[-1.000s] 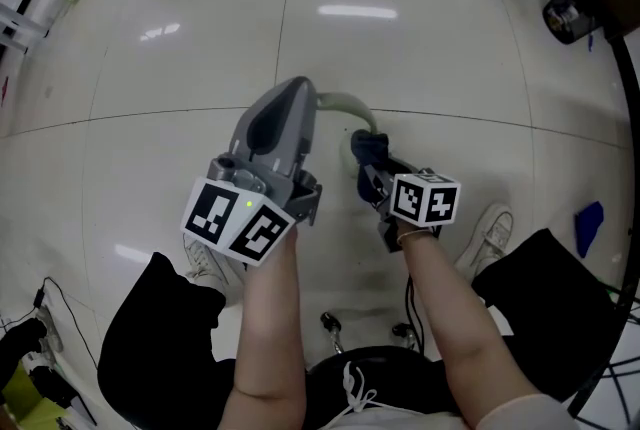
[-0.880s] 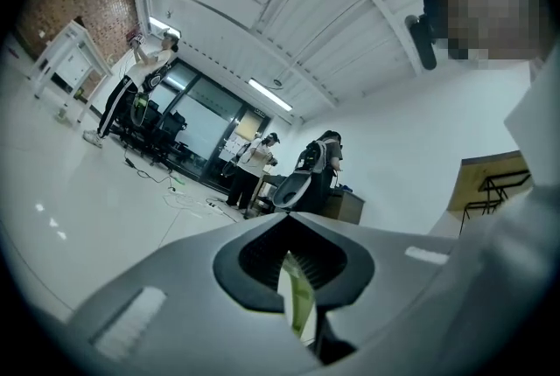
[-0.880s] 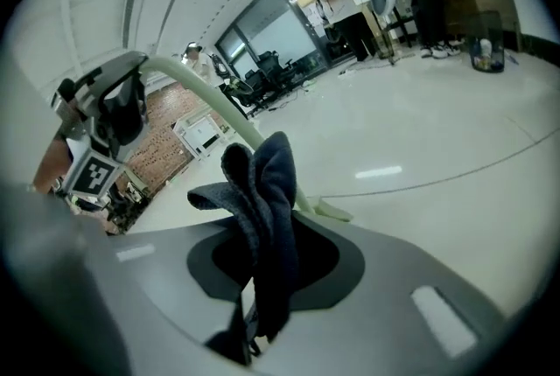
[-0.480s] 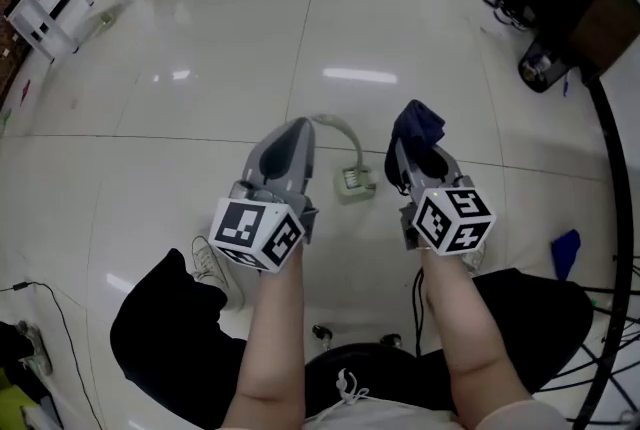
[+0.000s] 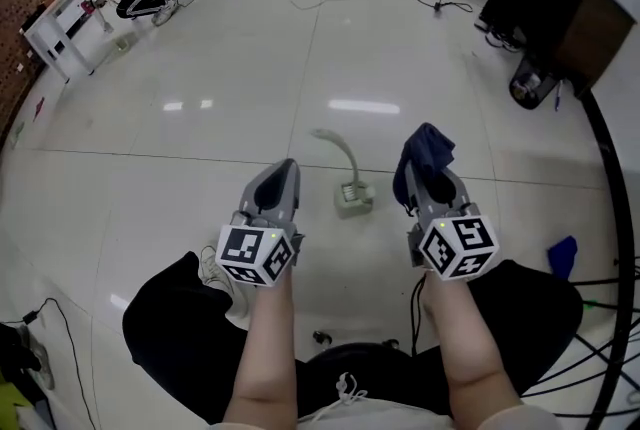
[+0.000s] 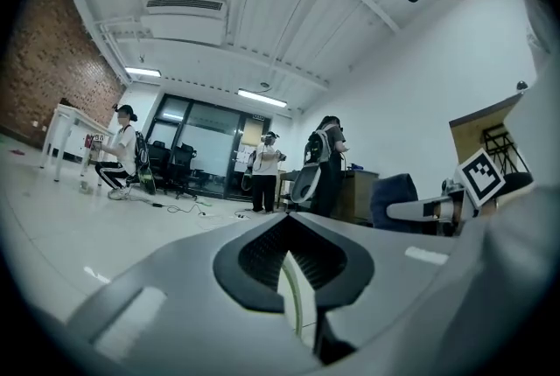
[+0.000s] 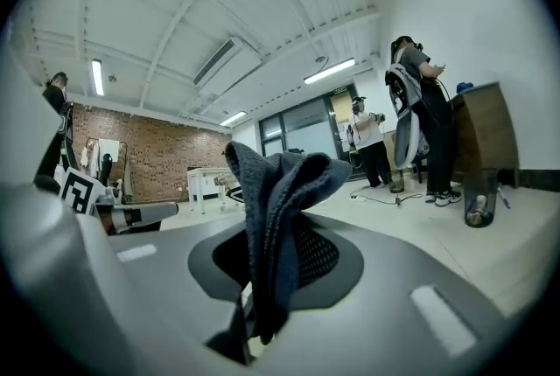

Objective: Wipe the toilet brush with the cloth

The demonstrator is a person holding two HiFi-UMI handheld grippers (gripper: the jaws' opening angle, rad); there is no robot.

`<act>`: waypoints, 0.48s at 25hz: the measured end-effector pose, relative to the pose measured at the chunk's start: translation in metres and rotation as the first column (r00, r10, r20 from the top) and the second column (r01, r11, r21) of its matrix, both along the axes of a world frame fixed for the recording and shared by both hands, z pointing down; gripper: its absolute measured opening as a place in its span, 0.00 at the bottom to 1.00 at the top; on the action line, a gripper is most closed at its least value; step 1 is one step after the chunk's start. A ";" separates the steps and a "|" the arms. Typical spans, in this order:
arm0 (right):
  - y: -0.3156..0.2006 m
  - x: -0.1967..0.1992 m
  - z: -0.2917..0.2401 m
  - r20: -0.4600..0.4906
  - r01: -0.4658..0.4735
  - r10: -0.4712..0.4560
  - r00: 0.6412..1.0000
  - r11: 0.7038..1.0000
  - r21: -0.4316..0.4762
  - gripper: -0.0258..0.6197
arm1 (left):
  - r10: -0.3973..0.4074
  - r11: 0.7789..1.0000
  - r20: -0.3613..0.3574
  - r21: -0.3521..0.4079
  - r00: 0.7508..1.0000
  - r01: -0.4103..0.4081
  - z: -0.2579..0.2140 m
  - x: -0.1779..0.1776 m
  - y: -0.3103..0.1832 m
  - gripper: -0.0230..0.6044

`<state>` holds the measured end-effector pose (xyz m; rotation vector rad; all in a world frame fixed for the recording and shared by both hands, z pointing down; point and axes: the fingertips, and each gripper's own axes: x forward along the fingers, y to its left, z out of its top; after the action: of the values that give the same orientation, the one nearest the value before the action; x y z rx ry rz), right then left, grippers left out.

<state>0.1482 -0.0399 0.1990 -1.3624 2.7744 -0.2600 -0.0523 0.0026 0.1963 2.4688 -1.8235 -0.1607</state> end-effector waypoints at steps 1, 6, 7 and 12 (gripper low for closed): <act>0.001 0.002 -0.001 -0.004 -0.005 0.005 1.000 1.000 0.007 0.15 | 0.004 1.000 0.007 0.005 1.000 -0.004 -0.002 0.002 0.001 0.05; 0.007 0.007 -0.002 -0.021 -0.019 0.020 1.000 0.999 0.027 0.15 | 0.040 0.999 0.040 0.008 0.998 -0.040 -0.006 0.010 0.006 0.05; 0.008 0.006 -0.003 -0.031 -0.019 0.020 0.999 0.999 0.035 0.15 | 0.043 0.999 0.035 0.011 0.998 -0.043 -0.008 0.010 0.007 0.05; 0.012 0.001 -0.008 -0.064 -0.002 0.006 0.998 0.998 0.068 0.15 | 0.050 0.999 0.106 0.008 0.993 -0.051 -0.009 0.017 0.009 0.05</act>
<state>0.1495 -0.0275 0.1905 -1.3850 2.8037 -0.1224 -0.0351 0.0113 0.1874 2.5750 -1.8006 -0.0372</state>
